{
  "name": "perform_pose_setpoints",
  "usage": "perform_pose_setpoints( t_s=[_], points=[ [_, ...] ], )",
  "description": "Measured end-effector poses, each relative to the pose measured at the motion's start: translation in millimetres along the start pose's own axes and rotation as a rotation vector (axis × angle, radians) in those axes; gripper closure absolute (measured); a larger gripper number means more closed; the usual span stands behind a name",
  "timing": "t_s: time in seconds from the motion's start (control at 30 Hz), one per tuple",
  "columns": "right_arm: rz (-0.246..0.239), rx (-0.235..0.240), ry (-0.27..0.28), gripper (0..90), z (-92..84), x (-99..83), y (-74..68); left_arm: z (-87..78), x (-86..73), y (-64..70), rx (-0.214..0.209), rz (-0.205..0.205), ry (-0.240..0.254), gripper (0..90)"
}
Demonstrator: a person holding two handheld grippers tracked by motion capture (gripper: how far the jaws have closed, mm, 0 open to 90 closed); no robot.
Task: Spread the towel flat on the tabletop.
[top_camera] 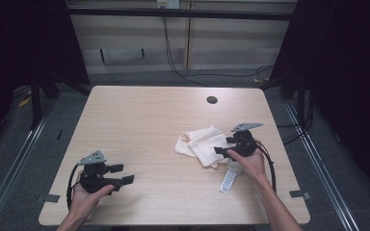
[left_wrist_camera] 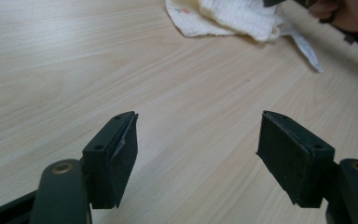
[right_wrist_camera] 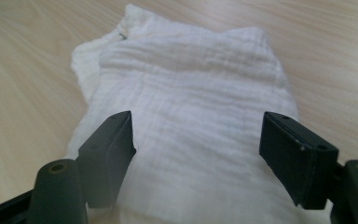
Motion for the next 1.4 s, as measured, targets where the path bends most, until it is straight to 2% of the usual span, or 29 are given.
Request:
perform_pose_setpoints(
  t_s=[0.03,0.07,0.1,0.17,0.2,0.27,0.3,0.37,0.43,0.47,0.53,0.57,0.7,0.87,0.97,1.07,1.13,1.23,1.3,1.33,1.4],
  points=[
    [0.006,0.012,0.006,25.8,2.8,1.0,0.5,-0.5,-0.1,-1.4,0.017,-0.012,-0.002,30.3],
    [0.009,0.018,-0.01,25.5,9.4,0.3,-0.2,-0.5,-0.2,-3.1,0.037,-0.018,0.0,30.6],
    [0.009,0.018,-0.01,25.5,9.4,0.3,-0.2,-1.5,-0.3,-5.1,0.044,-0.014,0.0,30.6],
    [0.007,0.027,-0.068,28.9,17.9,-5.7,-0.8,-2.9,0.0,-8.8,0.052,-0.032,0.018,31.0],
    [0.017,0.04,-0.07,30.3,20.3,-8.0,-0.6,-3.3,0.0,-9.7,0.048,-0.037,0.022,31.0],
    [0.029,0.03,-0.058,30.8,20.6,-9.6,-1.6,-2.8,0.1,-10.8,0.046,-0.028,0.014,31.0],
    [0.01,0.006,-0.067,32.4,21.2,-10.2,-5.1,-2.4,-0.3,-10.2,0.044,-0.031,0.013,31.1],
    [-0.04,-0.038,-0.09,41.0,20.9,-10.6,-10.0,-1.6,-0.6,-7.8,0.041,-0.018,0.001,31.0],
    [-0.045,-0.019,-0.088,58.2,18.7,-11.4,-12.6,-2.8,0.1,-4.3,0.045,-0.005,0.012,30.8],
    [-0.037,-0.026,-0.067,60.1,17.8,-14.1,-13.6,-3.2,0.4,-3.0,0.048,-0.002,0.021,30.9],
    [-0.017,0.0,-0.059,70.5,16.2,-16.5,-16.0,-2.1,0.6,-2.3,0.03,-0.005,0.016,30.7],
    [-0.01,0.024,-0.053,78.9,16.1,-17.6,-17.1,1.2,0.3,-3.9,0.051,-0.001,-0.001,30.5],
    [0.01,0.057,-0.043,81.6,16.0,-19.6,-16.1,4.4,1.0,-5.3,0.047,0.002,-0.011,30.5],
    [-0.012,0.067,-0.042,82.7,16.3,-21.1,-25.4,6.3,1.0,-6.0,0.043,0.001,-0.018,31.8],
    [-0.053,0.079,-0.05,83.1,16.5,-20.8,-33.4,6.2,2.3,-6.4,0.084,0.008,-0.016,38.4],
    [-0.048,0.094,-0.052,83.2,16.6,-21.6,-36.0,8.4,5.0,-7.7,0.096,0.005,-0.01,40.9],
    [-0.047,0.112,-0.052,83.2,16.8,-22.0,-39.7,11.8,9.0,-8.9,0.103,0.022,-0.011,44.2],
    [-0.079,0.135,-0.063,83.1,17.3,-22.4,-49.2,17.9,15.1,-9.1,0.09,0.04,-0.015,48.5],
    [-0.096,0.154,-0.071,83.0,19.0,-21.5,-55.6,24.2,17.5,-8.0,0.086,0.061,-0.032,50.1],
    [-0.092,0.173,-0.075,82.7,20.1,-21.2,-58.0,26.4,18.1,-7.9,0.086,0.062,-0.037,50.2],
    [-0.107,0.181,-0.066,82.2,21.7,-20.5,-61.0,32.3,19.9,-7.3,0.085,0.064,-0.06,50.4]
  ],
)
Point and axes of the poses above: each handheld gripper's, and its own axes: z roughly forward along the jaws, x roughly out of its top, y roughly to its right, the point moved 4 cm from there along z, roughly forward along the jaws, and after that the axes turned 3 degrees about -y, right-handed, at the moved point
